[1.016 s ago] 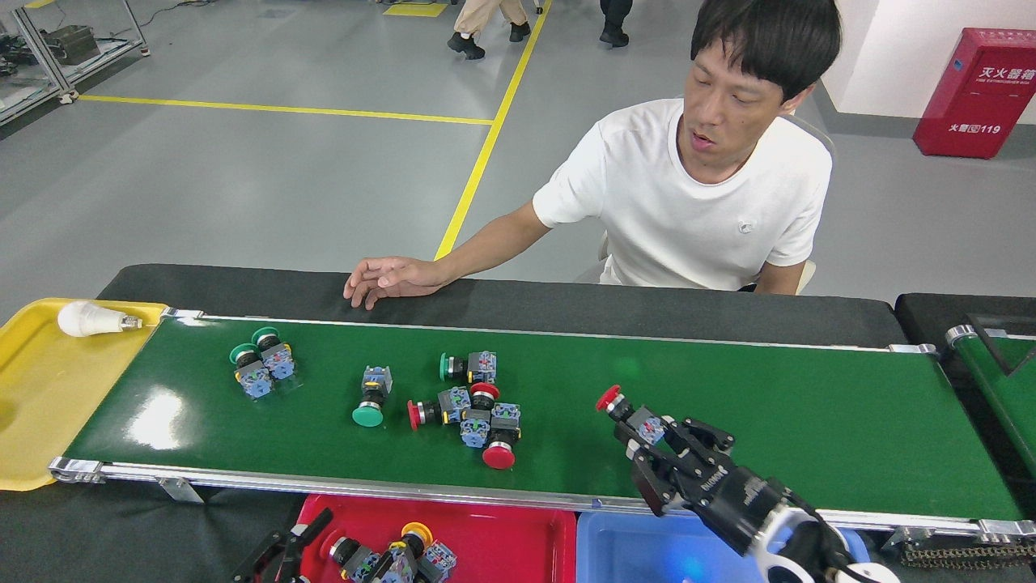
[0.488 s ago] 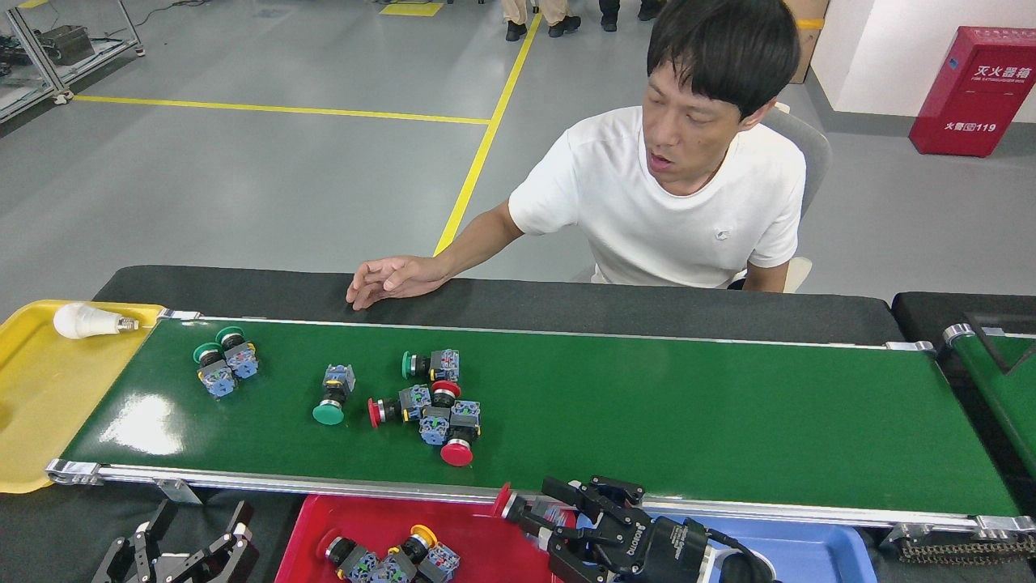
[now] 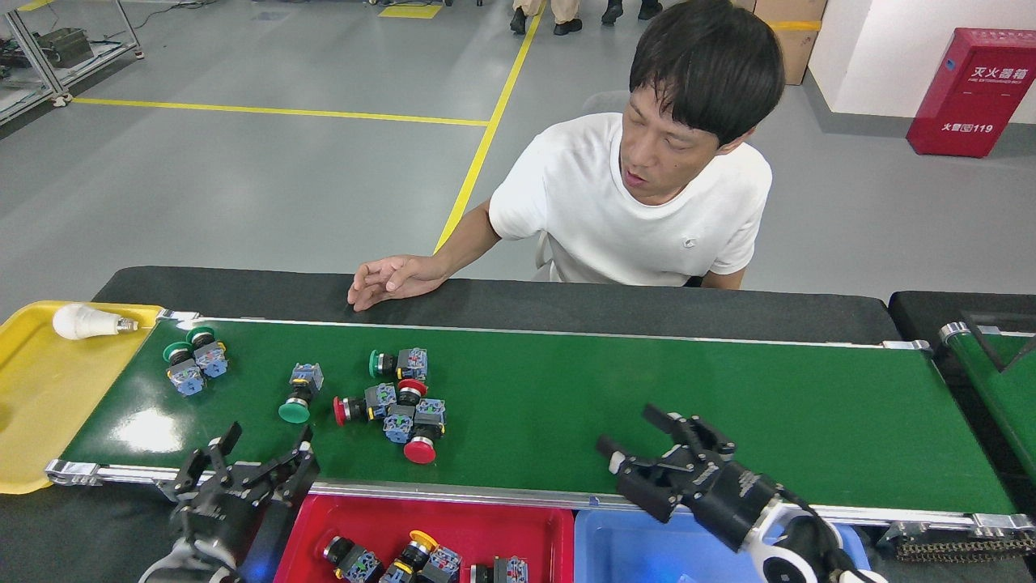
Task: Pick switch part from conveyor to tray
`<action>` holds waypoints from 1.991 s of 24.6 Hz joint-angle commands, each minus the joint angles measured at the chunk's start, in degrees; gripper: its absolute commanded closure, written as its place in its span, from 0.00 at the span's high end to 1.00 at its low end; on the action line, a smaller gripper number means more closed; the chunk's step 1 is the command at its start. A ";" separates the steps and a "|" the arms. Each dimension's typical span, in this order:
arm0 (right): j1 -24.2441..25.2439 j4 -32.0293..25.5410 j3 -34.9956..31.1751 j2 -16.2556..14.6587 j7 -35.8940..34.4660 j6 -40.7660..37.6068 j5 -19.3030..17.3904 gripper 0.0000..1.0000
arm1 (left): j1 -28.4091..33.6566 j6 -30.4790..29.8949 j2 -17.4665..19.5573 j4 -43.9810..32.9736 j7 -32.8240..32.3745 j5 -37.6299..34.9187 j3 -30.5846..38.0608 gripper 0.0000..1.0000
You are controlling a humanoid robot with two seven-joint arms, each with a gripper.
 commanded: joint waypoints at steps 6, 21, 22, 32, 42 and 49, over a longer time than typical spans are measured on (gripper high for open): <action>2.15 -0.35 -5.93 -6.88 -15.22 19.33 2.13 0.98 | -10.94 3.95 4.17 15.72 5.78 -5.03 -5.30 0.90; 19.64 -9.31 -10.24 -6.35 -28.49 18.98 2.22 0.98 | -11.91 0.96 7.69 20.37 9.65 3.32 -4.86 0.03; 20.08 -9.40 -10.24 -6.35 -28.49 19.06 2.30 0.98 | -9.89 0.26 8.39 17.04 9.65 4.63 -4.86 0.04; 19.73 -7.56 -10.15 -6.70 -28.05 19.33 3.01 0.98 | 28.16 -5.72 8.66 -29.28 10.35 9.21 -6.26 0.10; 23.86 -8.26 -9.63 -13.91 -29.28 19.33 2.22 0.99 | 33.09 -5.90 7.25 -31.74 14.57 0.24 -15.05 1.00; 32.91 -9.67 -6.20 -23.40 -38.60 19.42 -4.82 0.99 | 33.97 -5.99 3.29 -31.83 9.82 8.15 0.06 1.00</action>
